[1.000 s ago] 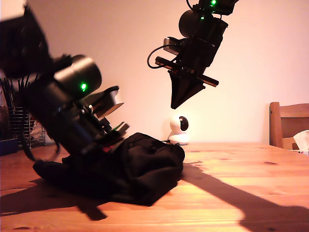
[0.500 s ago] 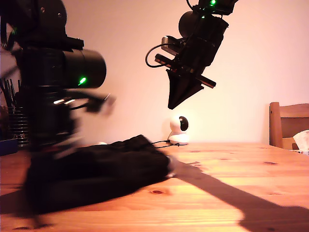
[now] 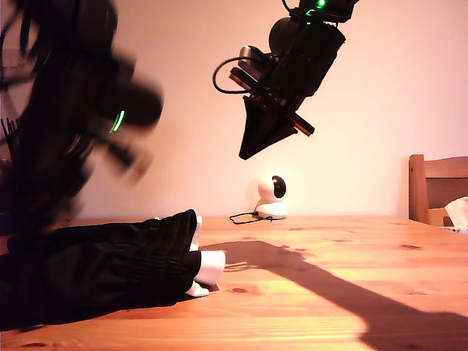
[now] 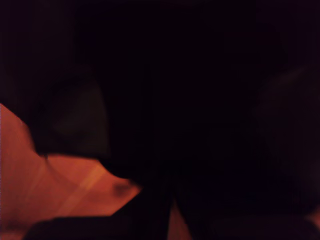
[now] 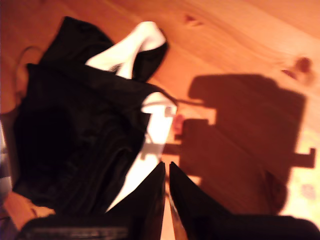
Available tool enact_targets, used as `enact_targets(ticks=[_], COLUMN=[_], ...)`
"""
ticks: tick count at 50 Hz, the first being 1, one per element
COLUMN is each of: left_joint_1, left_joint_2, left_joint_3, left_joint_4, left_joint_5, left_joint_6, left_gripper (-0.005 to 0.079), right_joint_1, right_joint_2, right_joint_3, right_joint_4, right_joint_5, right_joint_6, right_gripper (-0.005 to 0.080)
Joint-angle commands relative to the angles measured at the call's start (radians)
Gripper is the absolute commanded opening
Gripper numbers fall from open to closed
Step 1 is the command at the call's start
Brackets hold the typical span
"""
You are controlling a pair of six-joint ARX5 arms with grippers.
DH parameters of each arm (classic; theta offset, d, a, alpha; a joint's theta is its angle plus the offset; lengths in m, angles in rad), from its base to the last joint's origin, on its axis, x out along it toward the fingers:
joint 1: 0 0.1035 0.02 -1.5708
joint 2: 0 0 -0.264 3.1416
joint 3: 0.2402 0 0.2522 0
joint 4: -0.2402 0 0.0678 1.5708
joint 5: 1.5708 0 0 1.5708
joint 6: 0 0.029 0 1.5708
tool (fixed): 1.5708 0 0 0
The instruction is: Fold the shorts in front of you. After folding it, place it to the right side.
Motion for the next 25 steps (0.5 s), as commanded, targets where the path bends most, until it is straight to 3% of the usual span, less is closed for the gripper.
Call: enact_targets(ticks=[1, 6, 13, 25], left_joint_1=[-0.001, 0.033, 0.132, 0.209], left_joint_2=[-0.049, -0.086, -0.125, -0.293], left_joint_3=[-0.002, -0.002, -0.014, -0.142], left_joint_4=[-0.019, -0.043, 0.031, 0.323], left_joint_5=[0.067, 0.245, 0.456, 0.538], left_joint_6=[-0.021, -0.139, -0.172, -0.16], left_gripper=[-0.0021, -0.0021, -0.0021, -0.0021], right_joint_1=[0.005, 0.005, 0.003, -0.002], right_joint_2=[0.006, 0.006, 0.006, 0.006], right_joint_3=[-0.021, -0.022, -0.023, -0.05], right_joint_4=[-0.013, -0.041, -0.002, 0.113], right_joint_5=[-0.008, -0.023, -0.06, -0.013], right_joint_6=[-0.002, 0.0, 0.021, 0.061], right_gripper=[-0.0013, -0.0013, -0.0013, -0.0013])
